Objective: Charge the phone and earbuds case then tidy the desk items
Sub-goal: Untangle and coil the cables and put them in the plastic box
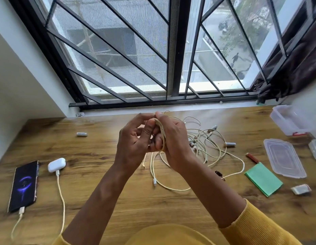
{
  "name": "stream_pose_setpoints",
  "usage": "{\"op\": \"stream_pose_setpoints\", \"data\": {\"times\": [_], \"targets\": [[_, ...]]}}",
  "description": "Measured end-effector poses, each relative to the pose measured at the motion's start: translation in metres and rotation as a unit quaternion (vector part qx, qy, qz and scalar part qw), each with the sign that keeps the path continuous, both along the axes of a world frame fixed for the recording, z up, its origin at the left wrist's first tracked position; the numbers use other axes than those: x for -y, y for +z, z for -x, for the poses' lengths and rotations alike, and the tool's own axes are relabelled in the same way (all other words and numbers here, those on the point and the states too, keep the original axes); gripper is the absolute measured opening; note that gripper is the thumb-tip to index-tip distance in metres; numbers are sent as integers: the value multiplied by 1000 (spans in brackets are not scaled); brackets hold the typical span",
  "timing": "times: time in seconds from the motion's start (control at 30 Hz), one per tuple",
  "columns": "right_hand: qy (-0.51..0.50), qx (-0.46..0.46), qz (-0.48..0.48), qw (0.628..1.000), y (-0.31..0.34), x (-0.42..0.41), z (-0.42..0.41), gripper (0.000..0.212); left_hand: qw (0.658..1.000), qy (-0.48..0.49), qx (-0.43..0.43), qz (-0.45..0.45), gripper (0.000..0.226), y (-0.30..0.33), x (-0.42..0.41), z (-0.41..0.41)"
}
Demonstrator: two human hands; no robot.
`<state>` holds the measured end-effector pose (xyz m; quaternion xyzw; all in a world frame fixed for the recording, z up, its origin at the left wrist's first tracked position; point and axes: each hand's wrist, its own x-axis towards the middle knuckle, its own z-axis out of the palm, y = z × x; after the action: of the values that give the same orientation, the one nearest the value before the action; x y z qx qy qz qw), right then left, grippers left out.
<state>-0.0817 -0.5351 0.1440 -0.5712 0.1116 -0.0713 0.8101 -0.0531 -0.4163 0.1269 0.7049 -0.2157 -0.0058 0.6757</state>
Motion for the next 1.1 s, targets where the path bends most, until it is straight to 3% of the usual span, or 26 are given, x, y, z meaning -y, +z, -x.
{"op": "stream_pose_setpoints", "data": {"times": [0.3,0.4,0.5,0.67,0.93,1.1], "targets": [[-85,-13,-6,996,-8,-6,1,51,1000,1,-14,3,17,-9,9,1],[-81,-27,5,996,-9,-2,-3,37,1000,21,-11,4,16,-9,10,4],[-52,-41,-5,998,-12,4,-8,57,999,35,-15,4,12,-8,10,7],[12,-45,-11,999,-11,12,-7,25,995,26,51,-83,18,-20,5,-3],[-32,-80,8,996,-12,12,-9,14,992,8,36,-122,42,-24,3,-8],[19,-28,76,996,-8,13,-2,33,978,53,103,-172,28,-22,4,-9]]}}
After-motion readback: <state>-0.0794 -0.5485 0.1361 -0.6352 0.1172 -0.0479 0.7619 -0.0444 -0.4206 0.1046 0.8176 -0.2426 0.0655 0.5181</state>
